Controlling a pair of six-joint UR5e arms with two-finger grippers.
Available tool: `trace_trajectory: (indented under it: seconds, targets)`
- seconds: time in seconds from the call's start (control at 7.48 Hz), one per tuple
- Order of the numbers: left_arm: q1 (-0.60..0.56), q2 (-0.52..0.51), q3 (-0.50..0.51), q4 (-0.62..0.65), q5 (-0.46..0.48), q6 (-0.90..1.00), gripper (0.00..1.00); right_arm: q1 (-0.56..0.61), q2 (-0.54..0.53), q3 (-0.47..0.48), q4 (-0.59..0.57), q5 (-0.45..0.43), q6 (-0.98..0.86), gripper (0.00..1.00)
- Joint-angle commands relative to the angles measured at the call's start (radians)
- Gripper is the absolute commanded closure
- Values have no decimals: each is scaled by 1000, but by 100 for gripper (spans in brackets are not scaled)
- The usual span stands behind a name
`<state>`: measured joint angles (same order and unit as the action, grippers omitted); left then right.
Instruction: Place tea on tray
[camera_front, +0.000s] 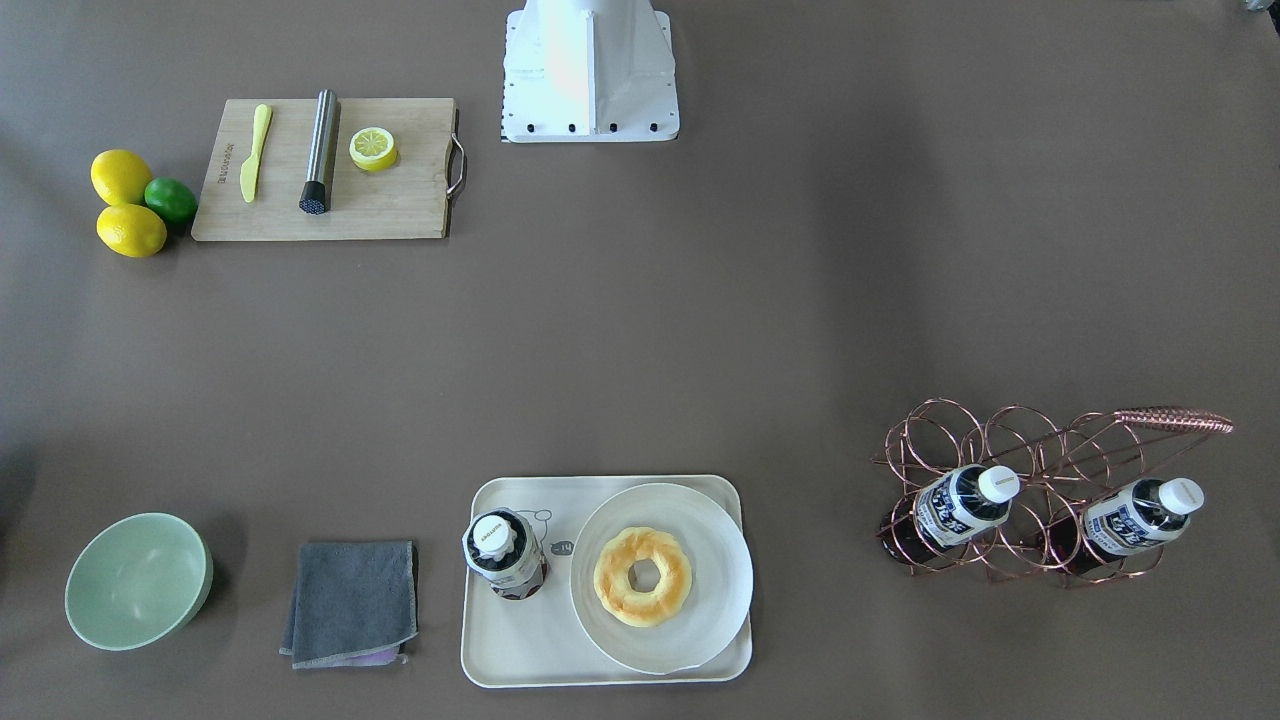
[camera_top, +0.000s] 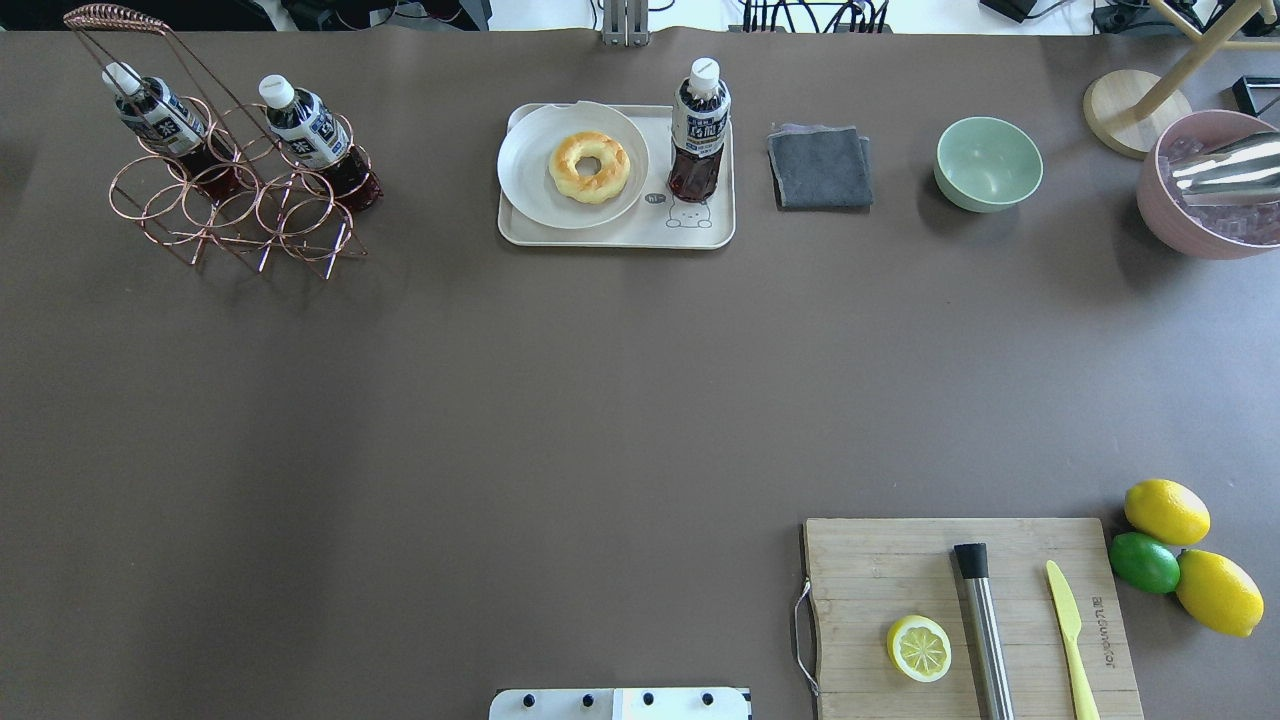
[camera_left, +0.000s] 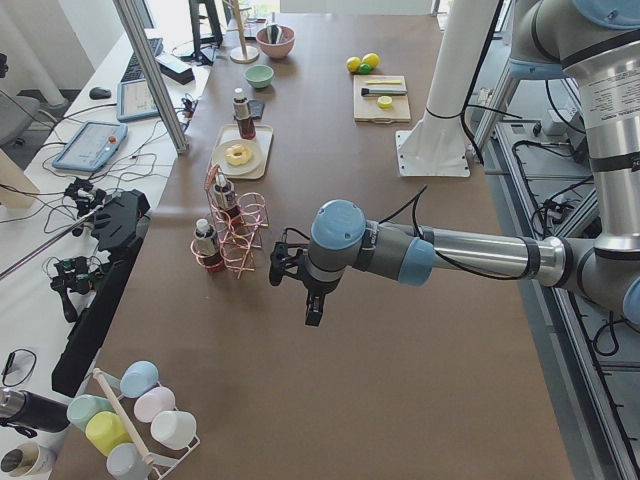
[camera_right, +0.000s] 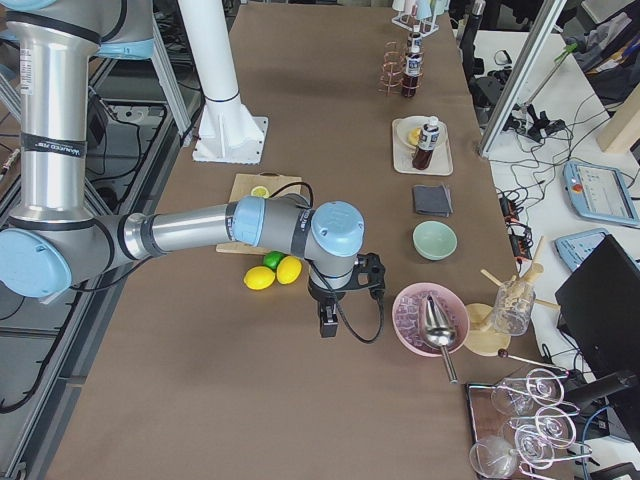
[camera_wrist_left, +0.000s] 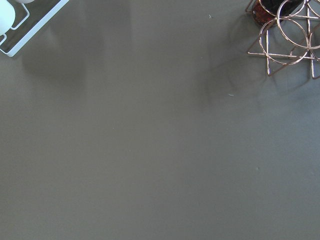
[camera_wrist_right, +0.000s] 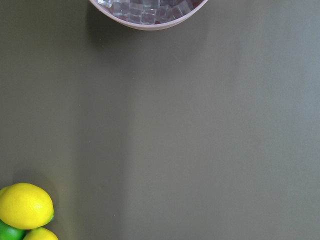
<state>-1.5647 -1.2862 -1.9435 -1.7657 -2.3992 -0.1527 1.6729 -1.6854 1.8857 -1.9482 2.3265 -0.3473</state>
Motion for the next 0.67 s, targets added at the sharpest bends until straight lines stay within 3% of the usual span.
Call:
trace_trajectory:
  seconds: [0.0, 0.53]
  targets:
    - [0, -1, 1, 9, 0, 1, 2, -1, -5, -5, -1, 11, 2, 0]
    - [2, -2, -11, 60, -9, 5, 2, 1, -5, 0, 0, 16, 2, 0]
